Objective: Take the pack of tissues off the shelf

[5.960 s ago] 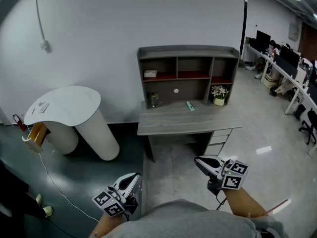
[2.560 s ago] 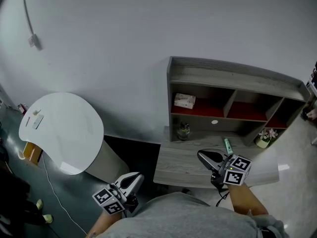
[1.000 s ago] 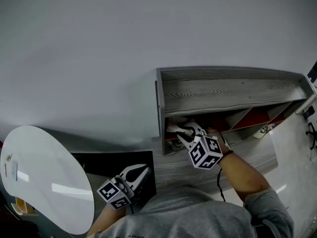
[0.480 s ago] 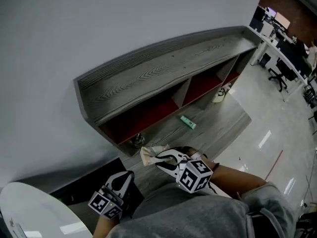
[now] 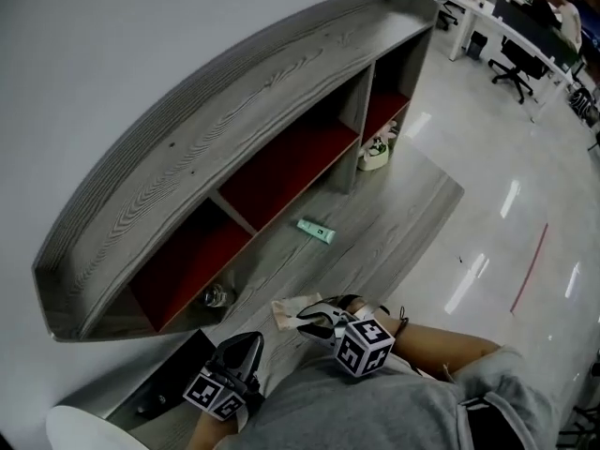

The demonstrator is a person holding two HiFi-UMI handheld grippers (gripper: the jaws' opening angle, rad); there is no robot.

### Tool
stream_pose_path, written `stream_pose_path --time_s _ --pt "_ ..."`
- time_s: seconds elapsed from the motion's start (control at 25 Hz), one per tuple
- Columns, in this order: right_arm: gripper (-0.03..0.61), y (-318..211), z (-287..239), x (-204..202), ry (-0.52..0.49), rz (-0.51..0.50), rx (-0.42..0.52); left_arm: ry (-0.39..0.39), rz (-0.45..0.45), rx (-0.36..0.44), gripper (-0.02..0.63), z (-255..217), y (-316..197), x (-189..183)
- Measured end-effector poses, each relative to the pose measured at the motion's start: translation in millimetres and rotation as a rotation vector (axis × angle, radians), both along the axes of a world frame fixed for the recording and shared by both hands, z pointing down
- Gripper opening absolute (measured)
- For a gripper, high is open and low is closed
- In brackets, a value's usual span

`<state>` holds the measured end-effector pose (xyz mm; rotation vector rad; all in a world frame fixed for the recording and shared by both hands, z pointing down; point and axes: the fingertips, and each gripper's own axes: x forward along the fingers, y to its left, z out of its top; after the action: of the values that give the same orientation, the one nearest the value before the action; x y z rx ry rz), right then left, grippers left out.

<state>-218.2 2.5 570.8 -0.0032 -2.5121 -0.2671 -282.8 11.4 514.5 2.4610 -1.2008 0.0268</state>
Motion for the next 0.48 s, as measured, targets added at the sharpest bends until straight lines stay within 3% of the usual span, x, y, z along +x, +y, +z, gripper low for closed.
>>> stream_pose_path --time_s 0.16,0.36,0.48 --pt "0.112 -36.2 28.1 53.1 -0.009 0.094 -0.038 -0.029 0.079 -0.043 0.009 27.0 -43.5 54.7" --pt "0.112 -86.8 52.0 130.3 -0.004 0.254 -0.059 -0.076 0.257 -0.115 0.009 52.1 -91.9 133.7" --pt "0.112 -119.9 59.3 179.4 0.008 0.347 -0.044 -0.070 0.326 -0.087 0.009 62.2 -127.8 175.3"
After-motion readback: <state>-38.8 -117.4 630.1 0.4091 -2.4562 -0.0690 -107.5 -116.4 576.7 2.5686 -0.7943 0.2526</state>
